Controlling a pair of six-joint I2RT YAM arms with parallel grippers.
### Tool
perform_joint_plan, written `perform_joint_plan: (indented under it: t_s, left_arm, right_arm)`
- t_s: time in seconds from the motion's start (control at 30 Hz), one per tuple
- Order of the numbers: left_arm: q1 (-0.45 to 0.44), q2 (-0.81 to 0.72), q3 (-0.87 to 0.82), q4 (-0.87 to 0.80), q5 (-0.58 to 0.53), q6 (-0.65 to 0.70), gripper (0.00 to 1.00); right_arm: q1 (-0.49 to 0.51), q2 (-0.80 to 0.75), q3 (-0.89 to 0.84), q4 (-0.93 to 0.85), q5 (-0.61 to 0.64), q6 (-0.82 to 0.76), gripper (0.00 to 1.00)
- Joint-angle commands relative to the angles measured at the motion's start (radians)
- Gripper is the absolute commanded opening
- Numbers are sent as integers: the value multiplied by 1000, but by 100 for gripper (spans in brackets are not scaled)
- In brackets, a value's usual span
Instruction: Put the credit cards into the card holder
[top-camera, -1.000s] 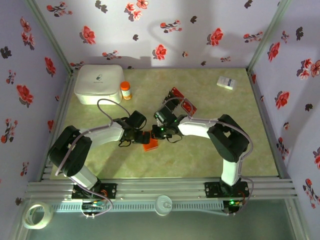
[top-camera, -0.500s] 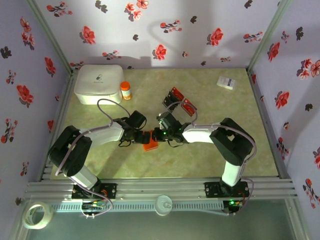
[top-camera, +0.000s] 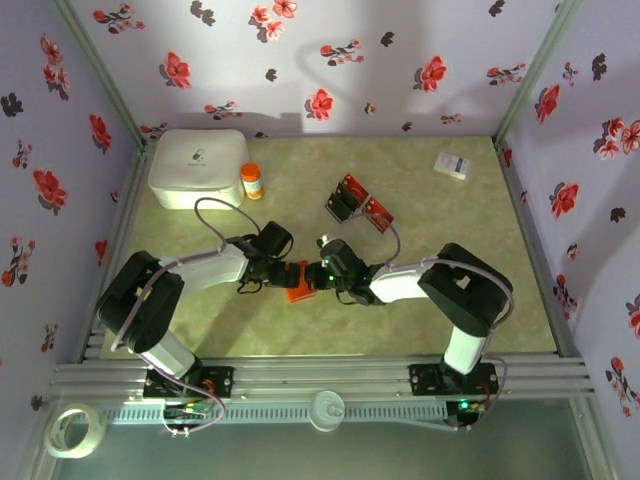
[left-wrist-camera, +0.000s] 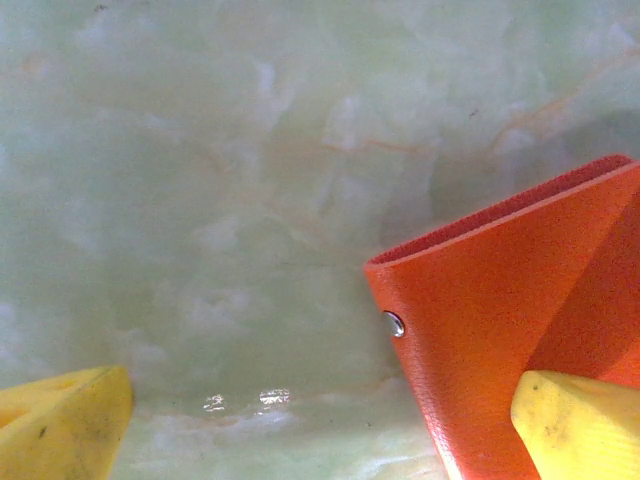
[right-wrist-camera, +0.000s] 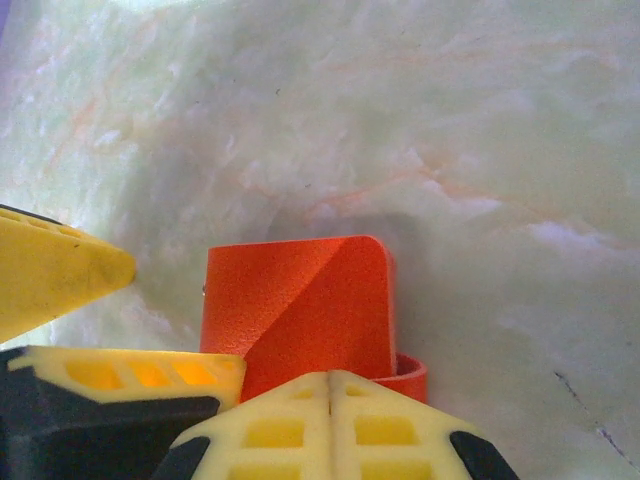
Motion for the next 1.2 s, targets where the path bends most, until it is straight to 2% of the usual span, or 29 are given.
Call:
perform_joint_plan:
  t_s: [0.0, 0.23, 0.43, 0.57, 0.8, 1.17]
  left_arm:
    - [-9, 74, -42, -56, -58, 29, 100]
    - [-8, 80, -40, -57, -62, 25, 100]
    - [-9, 81, -42, -58, -62, 20, 100]
    - [-8, 84, -42, -56, -62, 17, 100]
    - [-8, 83, -42, -56, -65, 14, 100]
    - [-8, 85, -26, -61, -64, 16, 100]
  right_arm:
    - [53, 126, -123, -232, 4, 46, 0]
    - [116, 196, -196, -118, 39, 111, 0]
    - [151, 207, -245, -90, 69, 143, 0]
    - [154, 188, -257, -134, 91, 130, 0]
    - [173, 165, -201, -328, 136, 70, 0]
    - [172, 174, -102, -351, 38, 85, 0]
